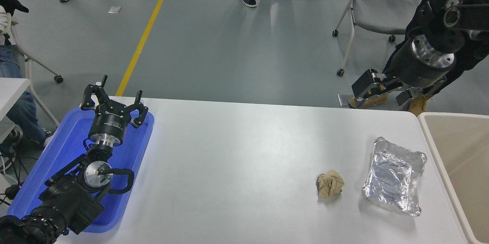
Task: Pick up foil plate and place in dustbin
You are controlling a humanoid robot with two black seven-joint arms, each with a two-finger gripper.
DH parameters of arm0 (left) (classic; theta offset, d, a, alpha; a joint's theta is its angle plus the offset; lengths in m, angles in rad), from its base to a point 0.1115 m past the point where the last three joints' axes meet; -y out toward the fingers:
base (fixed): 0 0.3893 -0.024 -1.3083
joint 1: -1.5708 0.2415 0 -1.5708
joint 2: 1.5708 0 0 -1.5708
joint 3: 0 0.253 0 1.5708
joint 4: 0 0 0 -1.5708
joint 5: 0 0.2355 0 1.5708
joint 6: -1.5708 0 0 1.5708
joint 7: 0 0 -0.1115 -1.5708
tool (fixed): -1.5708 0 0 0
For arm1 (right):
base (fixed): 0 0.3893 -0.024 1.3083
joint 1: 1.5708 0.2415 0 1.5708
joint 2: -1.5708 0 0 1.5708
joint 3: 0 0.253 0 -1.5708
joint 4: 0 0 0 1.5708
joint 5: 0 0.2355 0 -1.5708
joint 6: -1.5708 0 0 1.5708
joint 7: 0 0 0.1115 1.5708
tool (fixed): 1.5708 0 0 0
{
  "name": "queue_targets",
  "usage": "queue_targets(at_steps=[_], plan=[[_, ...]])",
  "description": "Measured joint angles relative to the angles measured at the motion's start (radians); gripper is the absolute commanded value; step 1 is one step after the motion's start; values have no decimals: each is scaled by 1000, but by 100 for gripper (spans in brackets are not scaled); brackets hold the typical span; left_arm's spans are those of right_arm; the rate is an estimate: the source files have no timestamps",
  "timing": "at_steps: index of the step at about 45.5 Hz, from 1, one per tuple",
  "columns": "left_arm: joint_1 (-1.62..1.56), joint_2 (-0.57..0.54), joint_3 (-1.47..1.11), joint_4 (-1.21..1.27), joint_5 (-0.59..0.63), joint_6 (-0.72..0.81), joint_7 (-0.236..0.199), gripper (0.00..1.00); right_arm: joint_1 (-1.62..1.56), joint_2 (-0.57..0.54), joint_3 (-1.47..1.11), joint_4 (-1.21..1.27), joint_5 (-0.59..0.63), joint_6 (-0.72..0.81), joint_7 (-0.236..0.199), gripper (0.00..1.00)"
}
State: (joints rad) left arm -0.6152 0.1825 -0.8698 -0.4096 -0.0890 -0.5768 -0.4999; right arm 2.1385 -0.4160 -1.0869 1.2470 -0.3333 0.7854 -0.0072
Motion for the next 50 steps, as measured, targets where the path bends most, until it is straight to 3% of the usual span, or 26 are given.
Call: queue_targets(at_steps=[50], plan=[[0, 0, 0, 0, 0, 0, 0, 100, -40, -14, 3, -24, -1, -11, 1, 100]])
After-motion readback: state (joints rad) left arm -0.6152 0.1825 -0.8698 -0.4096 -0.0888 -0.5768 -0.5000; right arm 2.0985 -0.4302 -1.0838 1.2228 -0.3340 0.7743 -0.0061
